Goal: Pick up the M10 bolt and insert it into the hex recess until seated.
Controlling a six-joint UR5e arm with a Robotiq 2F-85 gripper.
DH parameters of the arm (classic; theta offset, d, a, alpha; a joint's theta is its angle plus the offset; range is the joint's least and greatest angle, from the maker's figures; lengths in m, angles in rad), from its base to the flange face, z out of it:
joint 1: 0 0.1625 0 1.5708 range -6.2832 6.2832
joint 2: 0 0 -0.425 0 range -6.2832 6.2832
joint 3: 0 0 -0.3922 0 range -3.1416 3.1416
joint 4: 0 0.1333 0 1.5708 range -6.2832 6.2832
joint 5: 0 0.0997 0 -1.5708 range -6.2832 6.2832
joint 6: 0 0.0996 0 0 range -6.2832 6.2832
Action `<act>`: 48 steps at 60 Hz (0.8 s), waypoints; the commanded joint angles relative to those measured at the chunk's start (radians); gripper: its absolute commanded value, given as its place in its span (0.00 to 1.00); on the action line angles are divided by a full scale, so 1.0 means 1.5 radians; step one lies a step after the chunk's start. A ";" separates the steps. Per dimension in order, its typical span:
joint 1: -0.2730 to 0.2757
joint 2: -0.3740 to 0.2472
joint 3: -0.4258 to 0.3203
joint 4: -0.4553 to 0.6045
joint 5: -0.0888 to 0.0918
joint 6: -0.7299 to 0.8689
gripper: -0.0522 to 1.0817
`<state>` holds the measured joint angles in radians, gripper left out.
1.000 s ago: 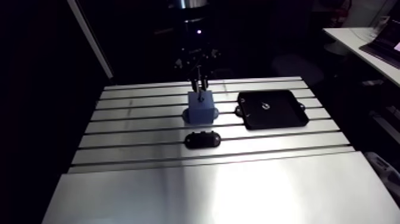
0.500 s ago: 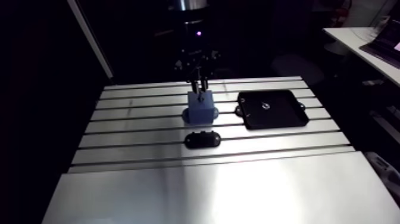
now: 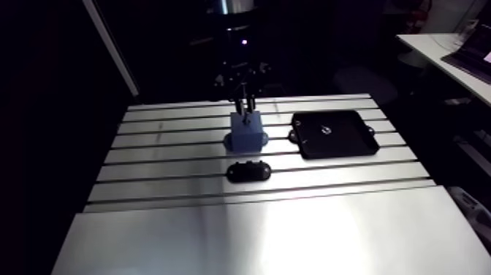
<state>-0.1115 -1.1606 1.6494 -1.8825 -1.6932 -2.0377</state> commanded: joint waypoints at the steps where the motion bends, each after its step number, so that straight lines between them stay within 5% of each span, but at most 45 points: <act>1: 0.001 -0.002 0.004 -0.002 0.000 0.001 0.64; 9: 0.001 -0.004 0.011 -0.002 0.000 0.000 0.48; 17: 0.001 -0.005 0.016 -0.002 -0.001 0.000 0.44; 22: 0.001 -0.005 0.017 -0.002 -0.001 0.001 0.23; 26: 0.000 -0.006 0.017 -0.002 -0.001 0.001 0.16; 48: 0.000 -0.012 0.016 -0.001 0.000 0.001 0.14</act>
<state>-0.1118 -1.1732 1.6727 -1.8860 -1.6938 -2.0365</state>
